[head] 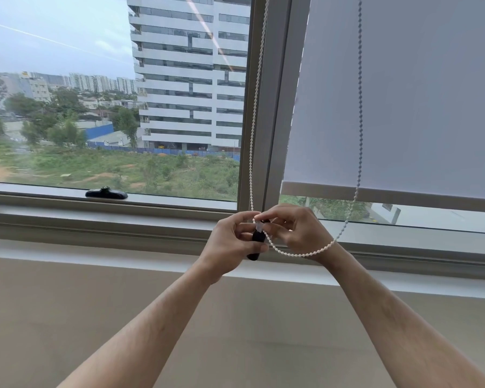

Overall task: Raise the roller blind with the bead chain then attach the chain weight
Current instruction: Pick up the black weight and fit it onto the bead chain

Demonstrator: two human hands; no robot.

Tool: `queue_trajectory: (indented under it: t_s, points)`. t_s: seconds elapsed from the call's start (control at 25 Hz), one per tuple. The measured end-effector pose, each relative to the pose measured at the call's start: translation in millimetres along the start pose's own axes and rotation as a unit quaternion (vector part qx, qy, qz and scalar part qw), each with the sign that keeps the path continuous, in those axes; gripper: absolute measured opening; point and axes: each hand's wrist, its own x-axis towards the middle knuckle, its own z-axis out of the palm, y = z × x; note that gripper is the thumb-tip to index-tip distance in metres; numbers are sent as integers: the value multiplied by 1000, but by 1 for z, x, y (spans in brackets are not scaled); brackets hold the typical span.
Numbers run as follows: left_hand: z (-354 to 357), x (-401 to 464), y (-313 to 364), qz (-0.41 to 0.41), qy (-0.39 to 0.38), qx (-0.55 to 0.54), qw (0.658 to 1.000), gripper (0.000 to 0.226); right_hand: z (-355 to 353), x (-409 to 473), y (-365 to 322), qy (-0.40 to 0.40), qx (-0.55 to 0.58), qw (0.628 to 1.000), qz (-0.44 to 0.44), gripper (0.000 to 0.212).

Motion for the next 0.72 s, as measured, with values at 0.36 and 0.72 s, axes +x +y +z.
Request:
queue_trajectory:
  t_s: [0.36, 0.72]
  points:
    - [1, 2, -2, 11, 9, 14, 1000, 61, 0, 1, -1, -13, -3, 1000, -17, 17]
    - [-1, 3, -6, 5, 39, 28, 999, 66, 3, 1, 3, -5, 7, 1000, -7, 19]
